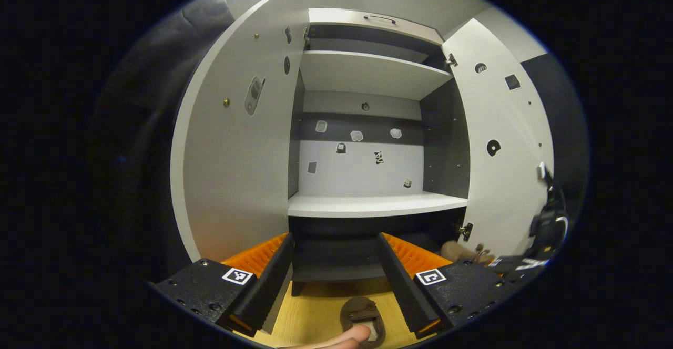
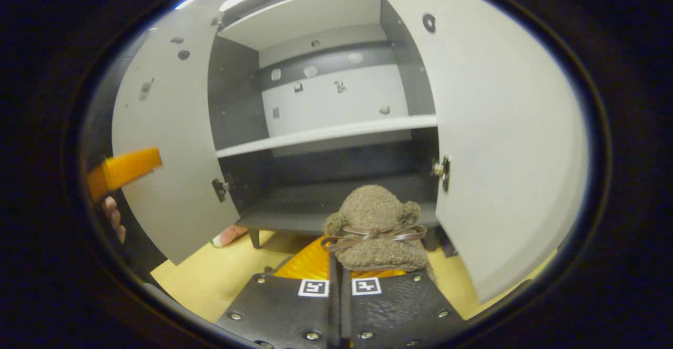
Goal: Grab one shoe with the right hand and put it into the shoe cabinet, grab the other shoe with the left hand and put it into the shoe cabinet; then close the right door with the right hand and the left door with the left hand.
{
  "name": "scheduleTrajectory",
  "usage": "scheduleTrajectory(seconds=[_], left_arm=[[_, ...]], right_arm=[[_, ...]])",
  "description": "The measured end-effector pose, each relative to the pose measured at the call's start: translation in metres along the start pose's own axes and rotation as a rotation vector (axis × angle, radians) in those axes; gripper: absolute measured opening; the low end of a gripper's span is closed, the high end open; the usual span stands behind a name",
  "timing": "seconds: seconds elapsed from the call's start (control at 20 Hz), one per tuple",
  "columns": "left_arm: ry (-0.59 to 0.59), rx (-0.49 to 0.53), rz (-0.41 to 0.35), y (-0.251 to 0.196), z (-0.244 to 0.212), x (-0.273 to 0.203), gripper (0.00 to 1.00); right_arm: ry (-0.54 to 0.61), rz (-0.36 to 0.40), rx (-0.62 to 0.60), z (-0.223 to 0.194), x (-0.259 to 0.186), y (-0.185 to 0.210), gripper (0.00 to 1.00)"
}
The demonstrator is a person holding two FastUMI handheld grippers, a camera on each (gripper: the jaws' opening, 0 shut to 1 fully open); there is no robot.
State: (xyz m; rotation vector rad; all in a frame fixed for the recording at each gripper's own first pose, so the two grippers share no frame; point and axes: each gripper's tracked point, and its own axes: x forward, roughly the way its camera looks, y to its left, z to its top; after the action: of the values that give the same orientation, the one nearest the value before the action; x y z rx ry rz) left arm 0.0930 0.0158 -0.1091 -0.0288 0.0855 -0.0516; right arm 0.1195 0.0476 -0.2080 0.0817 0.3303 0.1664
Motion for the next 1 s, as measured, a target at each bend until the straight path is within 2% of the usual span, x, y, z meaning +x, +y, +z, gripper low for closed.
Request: scheduleTrajectory(seconds=[0.25, 0.35, 0.4, 0.45, 0.6, 0.75, 1.0], left_arm=[[0.027, 0.005, -0.018, -0.002, -0.016, -0.004, 0.97], [0.029, 0.002, -0.021, -0.002, -0.019, -0.006, 0.97], [0.029, -0.002, -0.024, -0.001, -0.020, -0.007, 0.97], [0.032, -0.007, -0.023, 0.000, -0.022, -0.008, 0.97], [0.034, -0.008, -0.034, 0.000, -0.025, -0.010, 0.97], [0.039, -0.015, -0.049, -0.004, -0.028, -0.012, 0.97], [0.056, -0.007, -0.065, -0.008, -0.036, -0.017, 0.97]], right_arm=[[-0.142, -0.038, -0.102, 0.103, -0.016, 0.004, 0.02], [-0.190, -0.028, -0.136, 0.145, -0.022, 0.015, 0.02], [-0.200, -0.008, -0.145, 0.164, -0.022, 0.023, 0.08], [-0.209, 0.017, -0.156, 0.179, -0.019, 0.033, 0.08], [-0.186, 0.029, -0.165, 0.209, 0.011, 0.049, 0.08], [-0.174, -0.006, -0.177, 0.239, 0.050, 0.056, 0.08], [-0.117, -0.021, -0.158, 0.261, 0.125, 0.060, 0.08]])
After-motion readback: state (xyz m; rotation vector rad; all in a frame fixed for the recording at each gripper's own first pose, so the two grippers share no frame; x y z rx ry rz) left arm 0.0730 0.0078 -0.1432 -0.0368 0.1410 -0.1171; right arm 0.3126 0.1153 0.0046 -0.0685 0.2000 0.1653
